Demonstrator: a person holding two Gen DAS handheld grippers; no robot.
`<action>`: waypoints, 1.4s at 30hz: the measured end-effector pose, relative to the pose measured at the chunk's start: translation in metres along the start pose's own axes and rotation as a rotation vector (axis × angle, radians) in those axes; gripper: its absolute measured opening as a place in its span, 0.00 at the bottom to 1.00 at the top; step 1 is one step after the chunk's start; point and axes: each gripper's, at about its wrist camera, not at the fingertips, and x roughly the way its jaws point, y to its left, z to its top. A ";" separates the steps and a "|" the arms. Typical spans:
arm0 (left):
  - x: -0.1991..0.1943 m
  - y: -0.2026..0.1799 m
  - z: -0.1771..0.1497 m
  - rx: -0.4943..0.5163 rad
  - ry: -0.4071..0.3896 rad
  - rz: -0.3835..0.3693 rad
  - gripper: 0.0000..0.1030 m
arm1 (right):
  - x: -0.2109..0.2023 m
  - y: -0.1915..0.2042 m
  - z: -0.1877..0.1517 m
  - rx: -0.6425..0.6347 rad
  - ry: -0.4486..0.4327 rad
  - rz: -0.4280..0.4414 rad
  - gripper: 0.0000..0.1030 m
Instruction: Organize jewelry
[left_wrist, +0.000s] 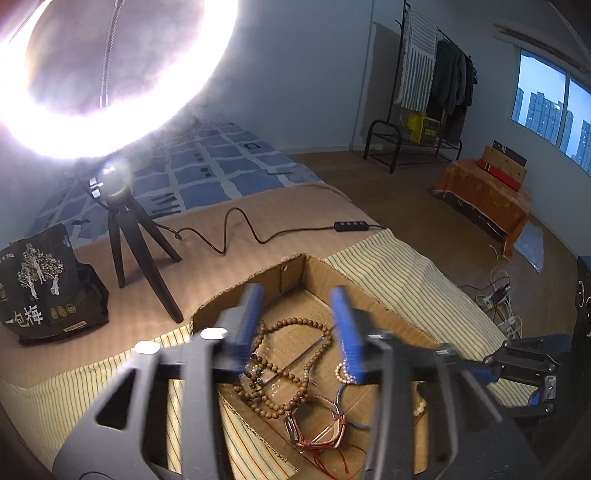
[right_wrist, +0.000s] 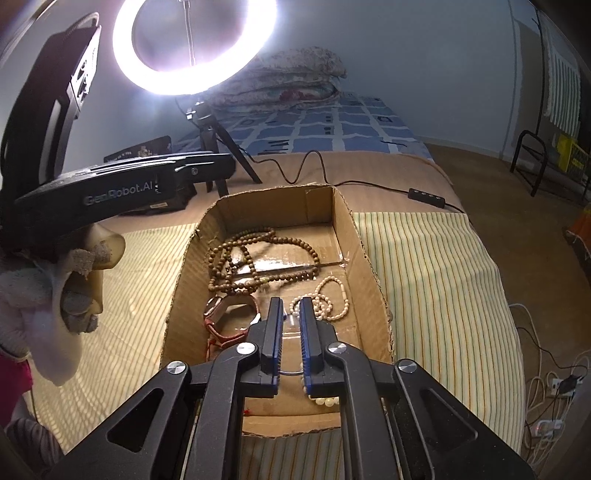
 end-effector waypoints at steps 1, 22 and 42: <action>-0.001 0.000 0.000 -0.001 -0.004 0.004 0.45 | 0.000 0.000 0.000 0.000 0.000 -0.003 0.29; -0.018 0.006 -0.001 -0.015 -0.010 0.042 0.74 | -0.005 0.005 -0.002 0.040 0.033 -0.155 0.74; -0.104 0.007 -0.005 -0.011 -0.097 0.075 0.80 | -0.062 0.032 0.005 0.010 -0.074 -0.201 0.74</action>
